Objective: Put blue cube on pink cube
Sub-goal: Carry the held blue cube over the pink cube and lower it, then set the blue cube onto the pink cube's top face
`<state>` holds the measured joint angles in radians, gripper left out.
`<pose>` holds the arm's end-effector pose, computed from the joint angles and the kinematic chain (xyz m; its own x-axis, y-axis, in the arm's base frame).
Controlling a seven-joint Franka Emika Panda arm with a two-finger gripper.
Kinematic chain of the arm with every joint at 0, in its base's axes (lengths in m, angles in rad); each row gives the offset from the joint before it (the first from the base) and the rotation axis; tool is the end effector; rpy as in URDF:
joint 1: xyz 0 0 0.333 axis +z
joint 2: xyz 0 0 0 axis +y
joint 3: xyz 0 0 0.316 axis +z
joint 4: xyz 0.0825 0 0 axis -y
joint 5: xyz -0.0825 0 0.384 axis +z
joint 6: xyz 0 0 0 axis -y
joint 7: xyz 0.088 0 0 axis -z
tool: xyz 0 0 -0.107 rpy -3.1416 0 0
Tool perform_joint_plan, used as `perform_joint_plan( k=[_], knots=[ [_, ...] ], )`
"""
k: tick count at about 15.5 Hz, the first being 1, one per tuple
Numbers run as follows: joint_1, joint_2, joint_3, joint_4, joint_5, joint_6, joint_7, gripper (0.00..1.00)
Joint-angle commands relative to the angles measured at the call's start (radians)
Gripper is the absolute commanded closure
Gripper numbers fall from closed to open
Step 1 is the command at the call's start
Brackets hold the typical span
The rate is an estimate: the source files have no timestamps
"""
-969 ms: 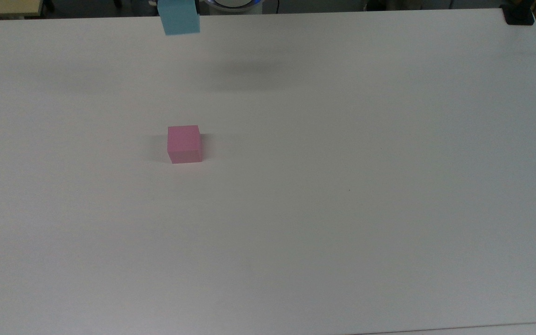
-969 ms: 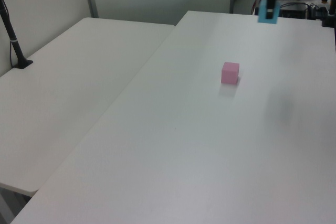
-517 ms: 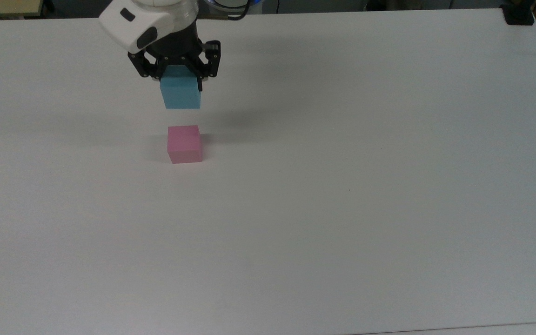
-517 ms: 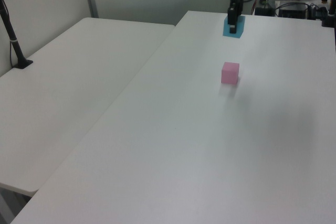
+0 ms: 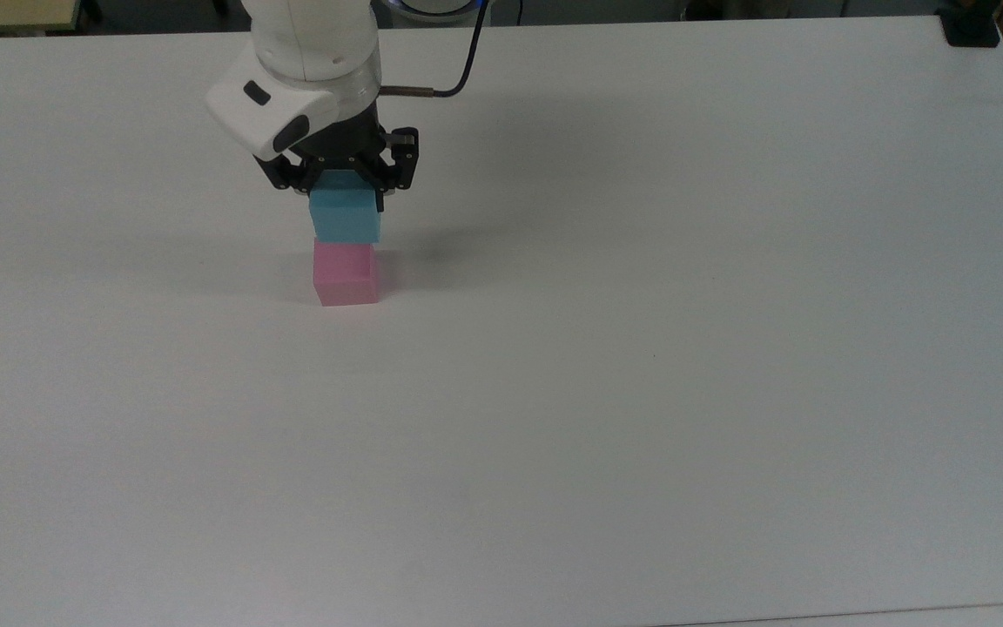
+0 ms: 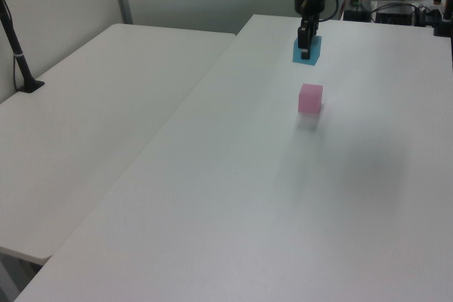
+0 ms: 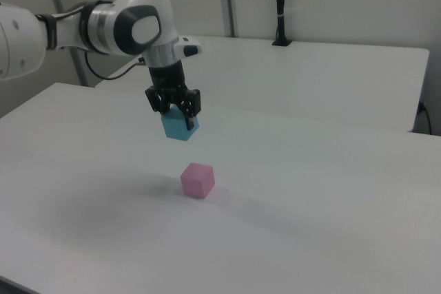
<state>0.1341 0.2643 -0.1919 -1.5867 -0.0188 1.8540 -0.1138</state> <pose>0.6411 -0.0268 0.4857 0.9977 0.0678 -0.0004 0.0677 -0.9954 0.0683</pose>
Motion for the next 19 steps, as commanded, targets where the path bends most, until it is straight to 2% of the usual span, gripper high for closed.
perform_joint_plan(
  k=[1,3,10,17,18,19],
  knots=[
    [-0.004,0.0,-0.009,-0.096,0.002,0.1,0.0,0.77],
    [-0.007,0.013,-0.009,-0.13,0.0,0.152,-0.001,0.77],
    [-0.037,0.038,-0.009,-0.137,0.002,0.155,-0.093,0.77],
    [-0.036,0.058,-0.009,-0.17,0.002,0.183,-0.099,0.75],
    [-0.036,0.058,-0.009,-0.171,0.002,0.191,-0.098,0.73],
    [-0.036,0.058,-0.009,-0.171,0.002,0.192,-0.096,0.67]
  ],
)
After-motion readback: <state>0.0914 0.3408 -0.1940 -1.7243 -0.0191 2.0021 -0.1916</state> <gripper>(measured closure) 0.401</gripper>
